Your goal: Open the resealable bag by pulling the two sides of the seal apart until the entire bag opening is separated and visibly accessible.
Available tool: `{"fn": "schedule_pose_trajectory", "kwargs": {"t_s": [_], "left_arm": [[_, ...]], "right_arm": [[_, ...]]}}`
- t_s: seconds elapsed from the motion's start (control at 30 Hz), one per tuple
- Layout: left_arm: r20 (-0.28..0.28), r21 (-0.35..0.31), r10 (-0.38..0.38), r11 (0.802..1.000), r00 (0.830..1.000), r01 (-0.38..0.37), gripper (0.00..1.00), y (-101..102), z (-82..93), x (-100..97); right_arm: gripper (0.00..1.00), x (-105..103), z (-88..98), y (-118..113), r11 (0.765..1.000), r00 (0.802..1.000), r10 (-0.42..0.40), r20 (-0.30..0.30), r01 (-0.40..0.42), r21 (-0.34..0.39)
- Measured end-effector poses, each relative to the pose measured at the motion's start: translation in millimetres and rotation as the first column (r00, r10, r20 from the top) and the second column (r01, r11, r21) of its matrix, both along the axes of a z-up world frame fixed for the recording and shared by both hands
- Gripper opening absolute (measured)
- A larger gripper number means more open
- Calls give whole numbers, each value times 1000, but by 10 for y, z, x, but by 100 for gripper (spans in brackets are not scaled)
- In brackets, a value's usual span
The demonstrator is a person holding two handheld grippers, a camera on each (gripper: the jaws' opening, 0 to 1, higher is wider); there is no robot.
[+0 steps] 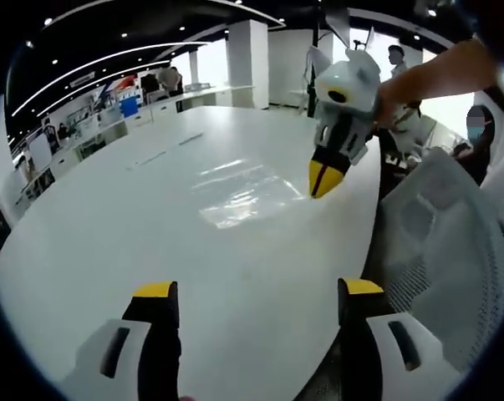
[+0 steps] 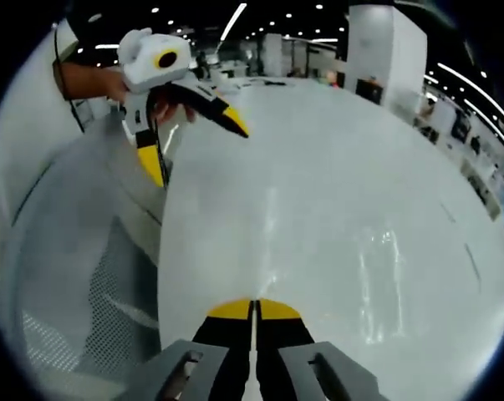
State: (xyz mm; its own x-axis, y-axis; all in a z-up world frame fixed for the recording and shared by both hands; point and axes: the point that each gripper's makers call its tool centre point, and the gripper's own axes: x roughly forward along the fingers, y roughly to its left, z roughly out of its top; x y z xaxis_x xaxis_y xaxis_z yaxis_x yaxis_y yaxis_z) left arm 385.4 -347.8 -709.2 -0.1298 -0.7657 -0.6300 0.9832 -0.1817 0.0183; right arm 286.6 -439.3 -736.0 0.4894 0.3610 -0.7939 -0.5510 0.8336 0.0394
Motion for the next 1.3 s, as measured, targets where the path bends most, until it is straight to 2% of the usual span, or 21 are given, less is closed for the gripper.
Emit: {"fn": "schedule_pose_trajectory", "kwargs": {"t_s": [0.17,0.43,0.57,0.7,0.87,1.07,1.2,1.3], "left_arm": [[45,-2,-48,999,998,48,73,-80,13,-11],[95,0,-130,991,987,131,64,-186,17,-67],[141,-5,-209,977,968,211,55,-227,36,-156],[177,24,-273,962,946,273,49,-233,-15,-224],[188,43,-308,951,933,306,42,-242,-41,-272],[204,81,-381,924,902,372,20,-230,-73,-334],[215,83,-397,918,892,388,17,-269,-62,-346],[221,87,-410,912,885,401,10,-284,-51,-359]], "right_arm": [[0,-48,80,84,999,999,45,-9,-45,4],[0,-117,169,162,993,993,116,-20,-116,-1],[0,-140,204,180,990,990,139,-25,-140,-6],[0,-156,233,195,986,986,163,-28,-164,-14],[0,-184,292,206,979,980,199,-29,-200,-33],[0,-219,322,184,976,976,212,-38,-214,-44],[0,-212,377,177,978,978,206,-31,-207,-36],[0,-201,383,157,978,979,202,-29,-203,-38]]}}
